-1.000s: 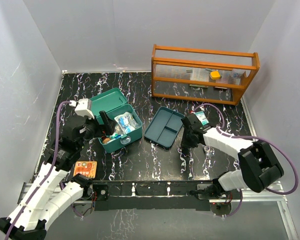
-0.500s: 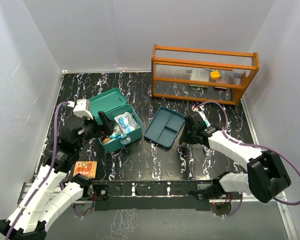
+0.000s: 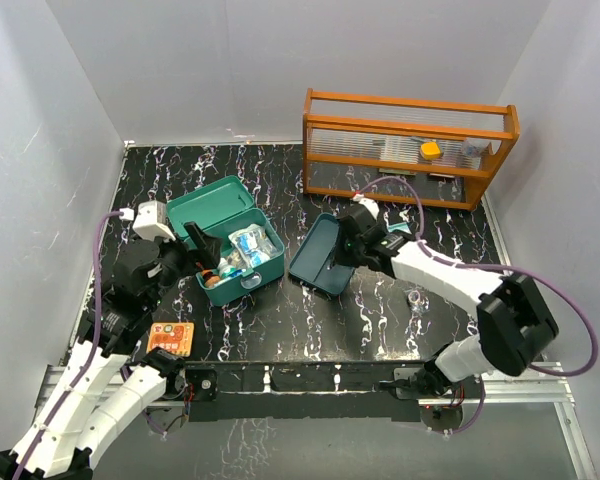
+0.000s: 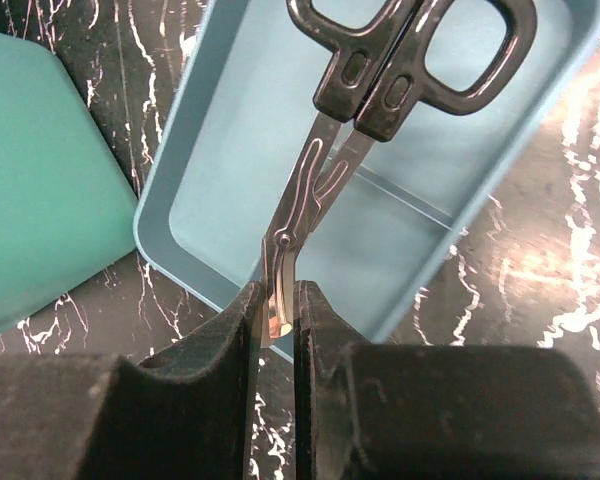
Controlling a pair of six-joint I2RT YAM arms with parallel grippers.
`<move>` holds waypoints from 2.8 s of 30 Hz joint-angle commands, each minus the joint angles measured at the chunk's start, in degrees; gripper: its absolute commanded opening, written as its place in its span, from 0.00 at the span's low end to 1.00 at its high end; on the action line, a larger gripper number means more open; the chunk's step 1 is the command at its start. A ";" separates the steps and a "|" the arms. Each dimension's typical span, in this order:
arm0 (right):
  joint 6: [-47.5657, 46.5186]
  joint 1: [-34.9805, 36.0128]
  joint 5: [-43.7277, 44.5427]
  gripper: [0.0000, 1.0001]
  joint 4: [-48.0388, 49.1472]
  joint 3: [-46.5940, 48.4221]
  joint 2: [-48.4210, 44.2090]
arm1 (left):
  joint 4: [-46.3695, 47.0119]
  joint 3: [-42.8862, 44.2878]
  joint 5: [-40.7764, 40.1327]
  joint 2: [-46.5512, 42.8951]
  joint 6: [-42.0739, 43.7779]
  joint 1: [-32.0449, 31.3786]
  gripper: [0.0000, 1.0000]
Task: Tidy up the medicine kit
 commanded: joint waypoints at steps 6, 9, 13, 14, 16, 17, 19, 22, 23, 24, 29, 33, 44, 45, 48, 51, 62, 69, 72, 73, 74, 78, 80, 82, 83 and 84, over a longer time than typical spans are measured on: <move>-0.16 5.43 6.36 0.12 2.66 12.74 12.59 | -1.39 0.35 -3.63 -1.94 -1.52 0.07 0.89; 0.99 5.75 6.79 0.12 2.36 14.96 15.84 | -1.78 0.71 -3.78 -1.88 -1.61 0.07 0.89; 1.96 6.12 7.31 0.12 1.72 16.54 18.54 | -1.55 0.73 -3.59 -1.70 -1.70 0.07 0.90; 2.14 6.27 7.52 0.12 1.32 16.81 19.12 | -1.46 0.72 -3.53 -1.57 -1.74 0.07 0.90; 2.52 6.49 8.07 0.12 0.82 16.98 19.73 | -1.21 0.74 -3.45 -1.27 -1.76 0.11 0.90; 2.60 6.55 8.07 0.12 0.84 16.91 19.74 | -1.05 0.76 -3.36 -1.12 -1.78 0.08 0.90; 2.70 6.56 7.80 0.12 0.80 17.05 22.11 | -0.83 0.73 -3.24 -0.83 -1.77 0.09 0.90; 4.02 6.56 7.56 0.12 -0.23 17.84 23.86 | -0.73 0.95 -2.99 -0.49 -1.60 0.07 0.90; 4.57 6.57 7.56 0.13 -0.43 18.06 24.33 | -0.81 1.03 -2.95 -0.32 -1.54 0.07 0.90; 4.92 6.51 7.20 0.13 -0.36 18.24 24.72 | -0.82 1.13 -2.95 -0.27 -1.60 0.07 0.90; 6.10 6.54 6.26 0.15 -0.62 19.27 25.86 | -1.26 1.91 -3.18 -0.39 -1.79 0.07 0.90; 6.35 6.53 7.12 0.20 -1.11 19.48 24.82 | -1.92 2.58 -3.53 -0.91 -1.45 0.07 0.90; 5.83 6.45 9.63 0.33 -4.69 17.64 14.16 | -5.08 5.19 -4.91 -3.19 2.19 0.07 0.90; 5.49 6.37 10.63 0.34 -4.69 16.13 11.84 | -5.05 5.03 -5.22 -3.90 2.60 0.07 0.90; 5.16 5.36 13.45 0.35 -6.52 11.28 5.22 | -4.22 2.89 -5.27 -6.55 3.07 0.07 0.91; 5.50 3.07 14.79 0.37 -9.05 5.64 -0.32 | -2.76 -0.35 -5.00 -9.20 2.37 0.07 0.91; 10.40 -8.74 20.23 0.58 -21.13 -7.42 -15.53 | -4.67 -6.62 -4.25 -16.05 0.23 0.07 0.95; 11.72 -11.44 28.05 0.75 -24.97 -6.89 -16.83 | -4.17 -8.75 -6.52 -22.44 0.85 0.07 0.99; 10.25 -14.75 28.73 0.79 -24.61 -6.69 -14.43 | -4.08 -9.38 -6.04 -24.22 0.74 0.07 0.99; 9.03 -16.04 27.55 0.80 -23.84 -7.11 -13.43 | -3.85 -9.65 -5.69 -24.71 0.98 0.07 0.99; 7.61 -17.44 25.91 0.80 -22.56 -7.63 -12.70 | -3.74 -9.80 -5.65 -25.09 1.10 0.07 0.99; -0.22 -21.29 13.36 0.79 -14.46 -10.52 -10.73 | -4.04 -9.98 -6.32 -25.20 0.75 0.07 0.99; -1.24 -21.38 9.09 0.78 -13.11 -10.64 -8.84 | -4.20 -9.92 -6.42 -24.67 0.42 0.07 0.99; -0.57 -21.38 10.09 0.77 -14.60 -10.20 -7.16 | -4.29 -9.70 -5.96 -23.86 0.41 0.07 0.99; -0.21 -21.46 10.44 0.77 -15.12 -10.24 -6.64 | -4.35 -9.60 -5.80 -23.37 0.46 0.07 0.99; -0.01 -21.47 10.18 0.76 -15.40 -10.44 -6.40 | -4.41 -9.48 -5.62 -22.88 0.49 0.07 0.99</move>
